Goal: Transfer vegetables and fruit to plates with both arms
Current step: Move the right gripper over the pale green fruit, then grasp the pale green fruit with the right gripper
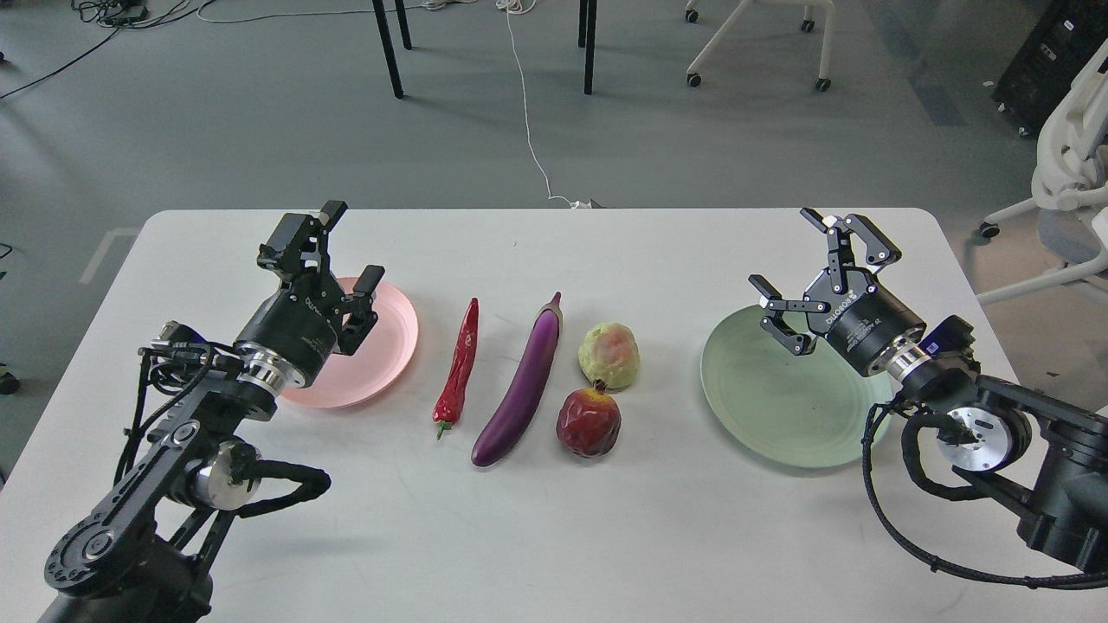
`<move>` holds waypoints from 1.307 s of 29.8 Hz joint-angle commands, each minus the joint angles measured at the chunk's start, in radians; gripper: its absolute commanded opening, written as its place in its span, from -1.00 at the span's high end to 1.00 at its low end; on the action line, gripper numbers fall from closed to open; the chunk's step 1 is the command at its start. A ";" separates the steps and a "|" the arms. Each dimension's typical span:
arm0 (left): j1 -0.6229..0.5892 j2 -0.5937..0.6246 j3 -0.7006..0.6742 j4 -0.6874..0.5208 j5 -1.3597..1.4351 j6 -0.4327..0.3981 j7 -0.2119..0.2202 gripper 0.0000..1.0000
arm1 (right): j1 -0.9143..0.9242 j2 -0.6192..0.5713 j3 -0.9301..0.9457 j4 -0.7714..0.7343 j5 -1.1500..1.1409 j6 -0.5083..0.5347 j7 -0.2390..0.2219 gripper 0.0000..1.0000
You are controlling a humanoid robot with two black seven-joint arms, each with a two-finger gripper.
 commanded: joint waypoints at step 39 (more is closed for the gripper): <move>-0.002 0.021 0.026 -0.077 0.000 -0.010 -0.009 -0.97 | 0.801 0.507 -0.999 -0.269 -1.191 -0.133 0.000 -0.97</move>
